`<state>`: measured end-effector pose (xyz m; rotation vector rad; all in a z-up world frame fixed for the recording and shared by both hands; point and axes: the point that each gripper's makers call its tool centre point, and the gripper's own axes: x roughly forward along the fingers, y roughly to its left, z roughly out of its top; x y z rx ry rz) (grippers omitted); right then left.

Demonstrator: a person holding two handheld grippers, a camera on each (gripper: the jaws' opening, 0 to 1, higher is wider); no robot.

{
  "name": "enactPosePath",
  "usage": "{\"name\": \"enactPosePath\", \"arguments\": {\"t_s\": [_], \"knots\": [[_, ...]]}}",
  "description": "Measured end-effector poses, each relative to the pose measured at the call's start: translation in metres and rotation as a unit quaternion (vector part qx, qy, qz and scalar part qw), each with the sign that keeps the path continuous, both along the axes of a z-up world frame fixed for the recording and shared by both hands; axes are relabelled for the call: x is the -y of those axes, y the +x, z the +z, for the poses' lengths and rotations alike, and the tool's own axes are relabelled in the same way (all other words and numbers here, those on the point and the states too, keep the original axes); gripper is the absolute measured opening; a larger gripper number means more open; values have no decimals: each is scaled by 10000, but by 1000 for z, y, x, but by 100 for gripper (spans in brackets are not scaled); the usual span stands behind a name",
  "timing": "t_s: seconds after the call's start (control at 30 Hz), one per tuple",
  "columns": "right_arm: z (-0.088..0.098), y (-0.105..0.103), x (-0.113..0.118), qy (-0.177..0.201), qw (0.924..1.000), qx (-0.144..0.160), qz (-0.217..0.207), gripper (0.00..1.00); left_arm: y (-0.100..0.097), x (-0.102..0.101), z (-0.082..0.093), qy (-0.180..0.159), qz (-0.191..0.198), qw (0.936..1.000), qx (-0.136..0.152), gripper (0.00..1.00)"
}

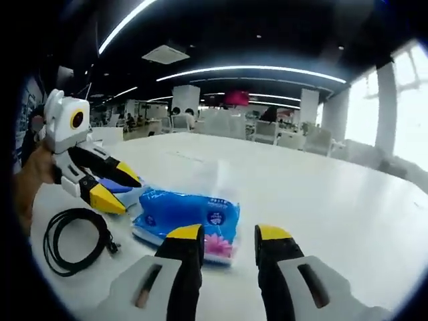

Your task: Arrange the tabletop items into an orderly group along one side of the table until the central work area is clear of visible clutter.

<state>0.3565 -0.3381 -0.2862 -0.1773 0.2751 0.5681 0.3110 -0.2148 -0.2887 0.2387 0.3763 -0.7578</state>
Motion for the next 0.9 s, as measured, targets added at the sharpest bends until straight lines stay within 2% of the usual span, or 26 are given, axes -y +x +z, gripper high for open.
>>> {"name": "enactPosePath", "arguments": {"t_s": [0.17, 0.27, 0.3, 0.53, 0.63, 0.7, 0.9], "knots": [[-8, 0, -1, 86, 9998, -158, 42, 22, 4, 0, -9, 43, 47, 9999, -96, 32], [-10, -1, -3, 123, 9997, -193, 95, 19, 8, -1, -12, 122, 45, 9999, -92, 28], [-11, -1, -4, 128, 9997, -188, 128, 19, 9, -2, -13, 172, 39, 9998, -79, 24], [-11, -2, -3, 47, 9998, -139, 162, 15, 9, 4, -14, 115, -14, 9999, -100, 14], [-11, -3, 0, -53, 9999, -23, 115, 4, 10, 3, -15, 205, 17, 9998, -71, 10], [-11, -4, 0, 19, 9999, -45, 128, 2, 10, 3, -14, 191, 16, 9998, -62, 7], [-10, -4, 1, 47, 9999, -30, 131, 0, 15, 1, -14, 341, -25, 9994, 18, 3]]}}
